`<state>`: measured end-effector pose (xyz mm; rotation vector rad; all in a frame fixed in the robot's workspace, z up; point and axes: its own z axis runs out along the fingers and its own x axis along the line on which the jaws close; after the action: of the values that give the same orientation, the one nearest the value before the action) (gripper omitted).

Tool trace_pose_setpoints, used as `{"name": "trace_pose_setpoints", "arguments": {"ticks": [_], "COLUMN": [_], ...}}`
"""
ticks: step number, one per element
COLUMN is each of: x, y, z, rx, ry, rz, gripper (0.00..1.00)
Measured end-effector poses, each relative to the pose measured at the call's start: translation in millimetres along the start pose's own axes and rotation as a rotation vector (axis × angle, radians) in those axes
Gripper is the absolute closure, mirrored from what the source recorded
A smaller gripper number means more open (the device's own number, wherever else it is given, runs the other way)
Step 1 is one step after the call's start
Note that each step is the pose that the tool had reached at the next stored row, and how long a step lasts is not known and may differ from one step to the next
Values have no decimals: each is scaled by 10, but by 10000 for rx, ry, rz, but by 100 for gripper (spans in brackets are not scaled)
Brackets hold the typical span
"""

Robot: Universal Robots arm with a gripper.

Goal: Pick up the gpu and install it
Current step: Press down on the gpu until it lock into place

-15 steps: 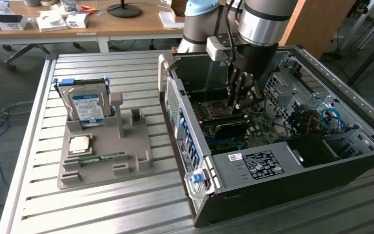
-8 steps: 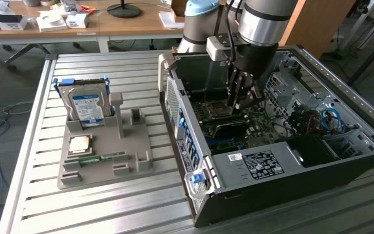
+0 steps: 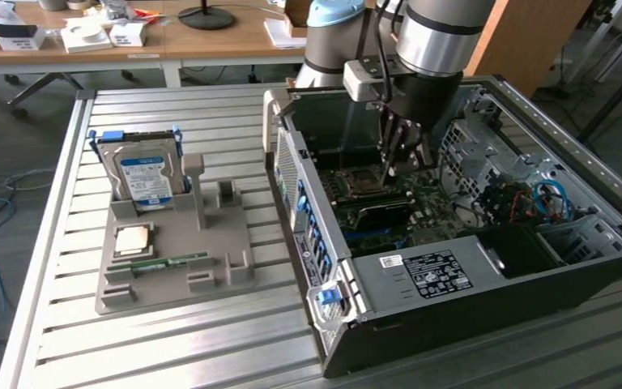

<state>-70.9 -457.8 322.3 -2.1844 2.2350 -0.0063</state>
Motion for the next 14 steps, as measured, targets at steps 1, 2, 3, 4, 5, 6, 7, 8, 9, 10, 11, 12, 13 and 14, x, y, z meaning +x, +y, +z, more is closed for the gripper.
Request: {"name": "trace_pose_setpoints", "arguments": {"ticks": [1,2,3,4,5,6,7,8,9,10,11,12,13,14], "x": [0,0,0,0,0,0,0,0,0,0,0,0,0,1], "y": [0,0,0,0,0,0,0,0,0,0,0,0,1,1], "z": [0,0,0,0,0,0,0,0,3,10,22,35,48,60], "rx": [0,1,1,0,0,0,0,0,0,0,0,1,1,0], "ry": [1,0,0,0,0,0,0,0,1,0,1,0,0,1], "rz": [0,0,0,0,0,0,0,0,0,0,-1,0,0,0], "gripper": [89,89,89,89,89,89,89,89,89,89,89,89,89,89]}}
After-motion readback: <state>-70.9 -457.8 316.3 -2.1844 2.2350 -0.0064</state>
